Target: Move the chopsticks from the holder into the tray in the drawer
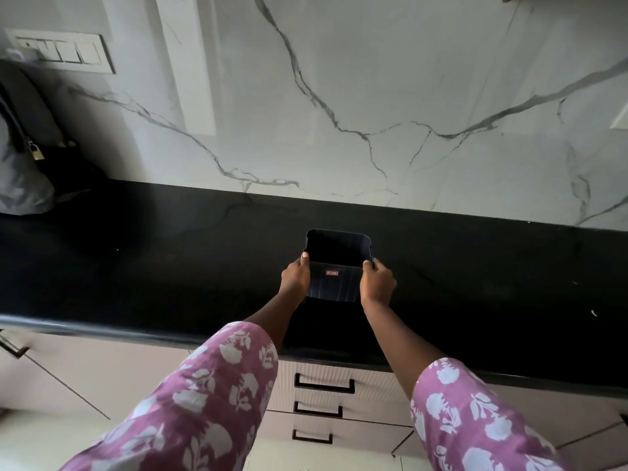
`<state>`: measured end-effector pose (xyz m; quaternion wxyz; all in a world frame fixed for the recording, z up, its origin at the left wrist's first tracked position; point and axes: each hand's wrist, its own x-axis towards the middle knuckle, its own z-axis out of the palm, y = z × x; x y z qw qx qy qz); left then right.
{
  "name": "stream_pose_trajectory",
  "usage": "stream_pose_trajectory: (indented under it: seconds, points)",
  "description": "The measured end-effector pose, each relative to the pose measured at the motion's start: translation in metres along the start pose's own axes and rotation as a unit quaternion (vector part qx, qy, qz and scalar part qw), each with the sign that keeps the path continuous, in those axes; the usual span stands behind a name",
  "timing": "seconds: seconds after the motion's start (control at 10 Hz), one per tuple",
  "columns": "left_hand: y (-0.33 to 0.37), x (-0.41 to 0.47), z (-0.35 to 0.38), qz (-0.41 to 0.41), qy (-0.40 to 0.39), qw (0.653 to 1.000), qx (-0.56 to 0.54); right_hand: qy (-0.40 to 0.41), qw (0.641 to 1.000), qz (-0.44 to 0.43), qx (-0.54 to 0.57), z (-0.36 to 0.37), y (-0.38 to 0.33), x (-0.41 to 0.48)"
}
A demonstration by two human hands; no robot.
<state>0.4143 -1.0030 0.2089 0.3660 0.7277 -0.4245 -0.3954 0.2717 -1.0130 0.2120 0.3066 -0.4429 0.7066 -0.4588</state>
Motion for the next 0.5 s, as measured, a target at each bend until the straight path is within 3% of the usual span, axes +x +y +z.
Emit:
stream_pose_trajectory:
  seconds: [0.2,0.3,0.5]
  points:
    - [0.04,-0.001,-0.022,0.013,0.094,0.995,0.031,0.01,0.995,-0.084,-0.051,-0.023,-0.034,0.007]
    - [0.083,-0.005,-0.036,0.058,0.106,0.99,0.067,-0.017,0.99,-0.11,-0.089,-0.034,-0.072,0.017]
    - [0.187,-0.008,-0.049,0.157,0.071,0.975,0.14,-0.046,0.941,-0.244,-0.229,-0.059,-0.17,0.039]
